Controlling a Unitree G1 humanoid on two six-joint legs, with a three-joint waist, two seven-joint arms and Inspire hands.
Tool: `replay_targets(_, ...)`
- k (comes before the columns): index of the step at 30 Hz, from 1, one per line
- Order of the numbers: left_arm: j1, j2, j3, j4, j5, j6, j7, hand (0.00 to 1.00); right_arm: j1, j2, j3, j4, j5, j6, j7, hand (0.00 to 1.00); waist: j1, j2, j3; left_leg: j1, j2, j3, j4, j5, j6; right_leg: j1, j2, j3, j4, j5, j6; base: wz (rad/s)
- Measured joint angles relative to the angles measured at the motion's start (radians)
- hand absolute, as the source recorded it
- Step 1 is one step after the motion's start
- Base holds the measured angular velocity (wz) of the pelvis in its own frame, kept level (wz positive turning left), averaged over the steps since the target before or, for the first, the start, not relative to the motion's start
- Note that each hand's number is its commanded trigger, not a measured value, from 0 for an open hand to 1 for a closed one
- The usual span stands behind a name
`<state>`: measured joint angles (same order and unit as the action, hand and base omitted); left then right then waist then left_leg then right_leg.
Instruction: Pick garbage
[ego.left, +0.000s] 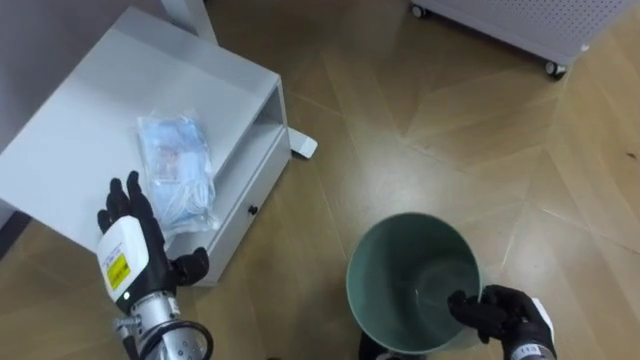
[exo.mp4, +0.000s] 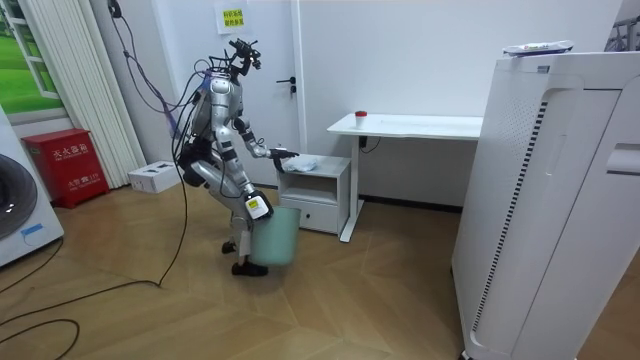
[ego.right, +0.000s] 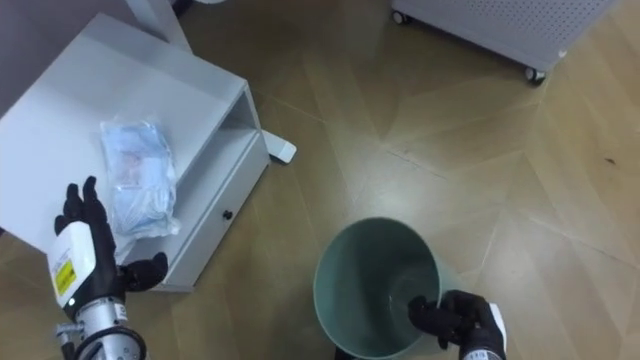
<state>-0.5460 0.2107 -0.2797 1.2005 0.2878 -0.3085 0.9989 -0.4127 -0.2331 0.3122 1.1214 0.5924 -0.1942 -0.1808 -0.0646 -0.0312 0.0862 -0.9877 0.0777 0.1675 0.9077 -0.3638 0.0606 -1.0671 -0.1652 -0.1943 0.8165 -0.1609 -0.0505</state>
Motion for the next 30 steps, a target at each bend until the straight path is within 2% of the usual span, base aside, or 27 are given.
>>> replay_targets(8,-0.008,0.022,-0.031,0.0,0.035,0.005,0.02,0.0,-0.032,0.002,0.01,0.005,0.003,0.017,0.018,1.0,-0.007,0.002,0.0032,-0.032,0.014,-0.01,0.025,-0.004,0.0,-0.019,0.008,-0.006,0.005,0.0,0.0,0.0)
replay_targets(9,-0.015,0.033,-0.045,0.002,0.039,0.01,0.021,0.0,-0.043,0.001,0.016,0.01,0.012,0.019,0.019,1.0,-0.01,0.001,0.0094,-0.039,0.014,-0.01,0.029,-0.004,0.0,-0.026,0.007,-0.007,0.008,0.001,-0.002,0.0)
replay_targets(10,-0.021,0.036,-0.048,0.009,0.044,0.012,0.021,0.0,-0.044,0.001,0.017,0.01,0.015,0.02,0.021,1.0,-0.011,0.001,0.0098,-0.045,0.014,-0.01,0.032,-0.004,0.0,-0.032,0.007,-0.006,0.012,0.001,-0.002,0.0)
replay_targets(11,-0.037,0.041,-0.052,0.032,0.058,0.021,0.021,0.0,-0.056,-0.001,0.017,0.01,0.025,0.021,0.021,1.0,-0.011,0.0,0.0138,-0.053,0.014,-0.01,0.034,-0.004,0.0,-0.04,0.007,-0.005,0.019,0.001,-0.003,0.0)
replay_targets(13,-0.05,0.052,-0.07,0.049,0.06,0.028,0.021,0.0,-0.058,-0.005,0.021,0.01,0.043,0.023,0.032,1.0,-0.014,0.0,0.0146,-0.068,0.014,-0.01,0.041,-0.005,-0.001,-0.057,0.007,-0.004,0.026,0.0,-0.005,0.0)
replay_targets(16,-0.066,0.057,-0.091,0.077,0.076,0.052,0.021,0.0,-0.067,-0.012,0.037,0.005,0.05,0.042,0.043,1.0,-0.014,0.0,0.0149,-0.093,0.014,-0.012,0.057,-0.01,-0.002,-0.081,0.01,-0.005,0.039,-0.003,-0.009,-0.04)
replay_targets(22,-0.089,0.06,-0.098,0.077,0.148,0.091,0.011,0.0,-0.072,-0.037,0.039,-0.028,0.049,0.043,0.07,1.0,-0.018,0.001,0.0153,-0.147,0.015,-0.016,0.087,-0.017,-0.005,-0.134,0.006,-0.005,0.071,-0.007,-0.016,0.0)
replay_targets(30,-0.125,0.089,-0.1,0.077,0.258,0.152,0.015,0.0,-0.087,-0.049,0.04,-0.049,0.066,0.064,0.092,1.0,-0.026,0.003,0.0164,-0.203,0.017,-0.025,0.137,-0.028,-0.007,-0.187,-0.002,-0.008,0.116,-0.024,-0.024,0.03)
